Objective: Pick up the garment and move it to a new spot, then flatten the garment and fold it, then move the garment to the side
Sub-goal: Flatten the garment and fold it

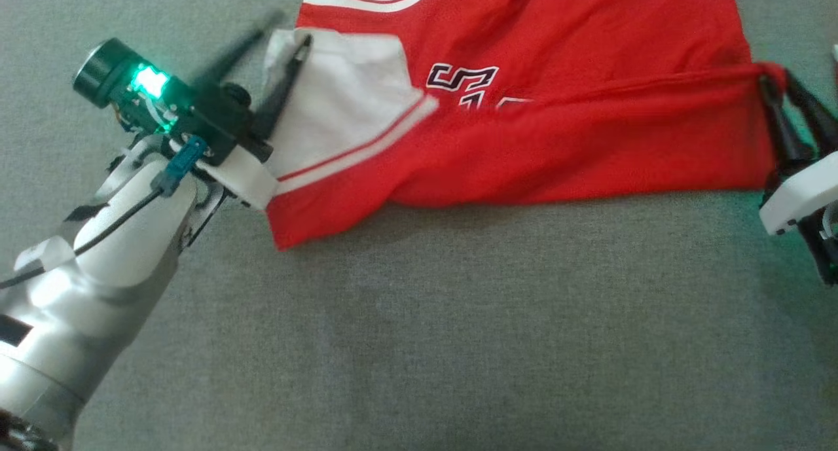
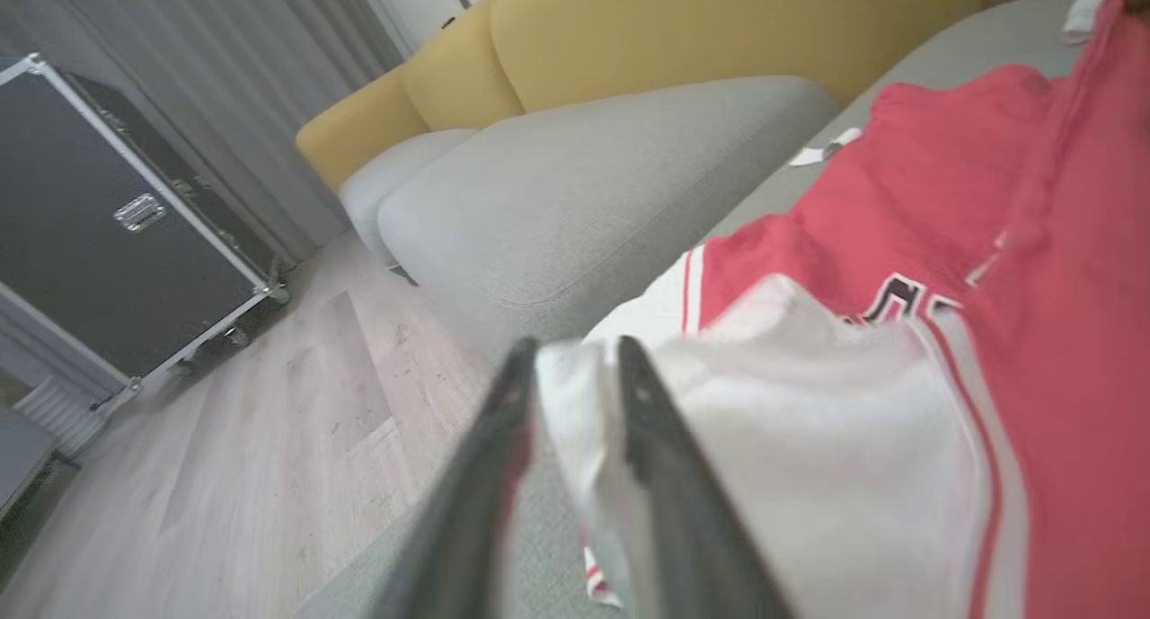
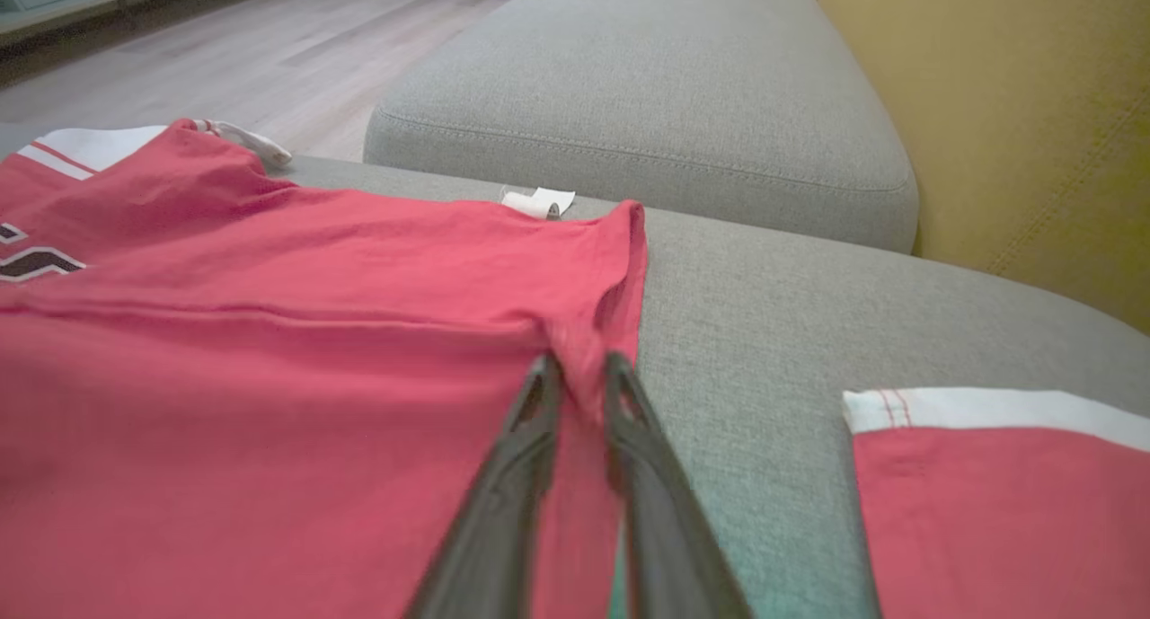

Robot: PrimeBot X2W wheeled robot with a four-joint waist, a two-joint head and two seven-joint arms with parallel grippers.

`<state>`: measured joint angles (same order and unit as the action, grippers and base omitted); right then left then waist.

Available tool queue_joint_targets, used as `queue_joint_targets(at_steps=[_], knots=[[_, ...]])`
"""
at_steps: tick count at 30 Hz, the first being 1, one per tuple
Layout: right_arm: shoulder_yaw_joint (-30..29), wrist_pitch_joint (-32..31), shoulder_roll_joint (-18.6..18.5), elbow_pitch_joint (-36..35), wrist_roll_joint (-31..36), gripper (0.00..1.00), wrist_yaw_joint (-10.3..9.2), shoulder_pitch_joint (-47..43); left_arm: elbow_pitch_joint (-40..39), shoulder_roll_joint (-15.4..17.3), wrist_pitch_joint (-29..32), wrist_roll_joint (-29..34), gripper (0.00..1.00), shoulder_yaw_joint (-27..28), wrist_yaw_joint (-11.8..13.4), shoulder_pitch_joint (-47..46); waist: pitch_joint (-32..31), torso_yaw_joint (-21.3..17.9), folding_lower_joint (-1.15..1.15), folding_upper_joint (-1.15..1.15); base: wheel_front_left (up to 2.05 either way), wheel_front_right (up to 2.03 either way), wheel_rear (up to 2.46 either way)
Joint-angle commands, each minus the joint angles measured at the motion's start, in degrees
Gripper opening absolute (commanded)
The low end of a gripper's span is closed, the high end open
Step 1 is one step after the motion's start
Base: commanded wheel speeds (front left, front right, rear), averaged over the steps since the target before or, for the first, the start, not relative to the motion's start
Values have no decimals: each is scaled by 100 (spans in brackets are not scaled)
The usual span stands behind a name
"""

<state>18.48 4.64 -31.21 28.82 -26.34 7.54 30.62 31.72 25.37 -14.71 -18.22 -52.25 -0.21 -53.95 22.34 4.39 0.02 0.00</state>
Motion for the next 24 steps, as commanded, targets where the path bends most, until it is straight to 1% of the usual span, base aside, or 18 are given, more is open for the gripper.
queue_joint_targets(at_steps=[1, 6, 7, 9, 13, 16, 20, 22, 24], knots=[[113, 149, -72, -30, -58, 100, -5, 51, -72, 122, -28, -66, 100, 410, 153, -62, -24, 10, -2, 0, 0, 0, 0], [229, 471, 23, 203, -197, 100, -5, -28, -288, -125, -28, -551, 100, 967, 563, 928, -203, 0, -2, 0, 0, 0, 0], [229, 471, 23, 203, -197, 100, -5, -28, -288, -125, -28, -551, 100, 967, 563, 928, -203, 0, -2, 0, 0, 0, 0], [236, 570, 50, 278, -234, 100, -5, -127, -410, -231, -28, -770, 100, 1190, 717, 1429, -284, 1, -2, 0, 0, 0, 0], [200, 713, 120, 407, -302, 100, -5, -305, -509, -454, -29, -1215, 100, 1548, 907, 2357, -396, -24, -2, 0, 0, 0, 0], [191, 771, 170, 488, -331, 100, -5, -398, -380, -604, -29, -1475, 100, 1685, 994, 2792, -434, -47, -2, 0, 0, 0, 0], [197, 817, 204, 569, -349, 100, -5, -441, -128, -740, 4, -1686, 100, 1748, 1046, 3023, -448, -79, -2, 0, 0, 0, 0], [212, 828, 211, 601, -353, 100, -5, -436, 6, -775, 44, -1760, 100, 1760, 1012, 3038, -441, -92, -2, 0, 0, 0, 0], [229, 828, 220, 634, -364, 100, -5, -424, 128, -804, 164, -1821, 100, 1717, 922, 3034, -438, -104, -2, 0, 0, 0, 0]])
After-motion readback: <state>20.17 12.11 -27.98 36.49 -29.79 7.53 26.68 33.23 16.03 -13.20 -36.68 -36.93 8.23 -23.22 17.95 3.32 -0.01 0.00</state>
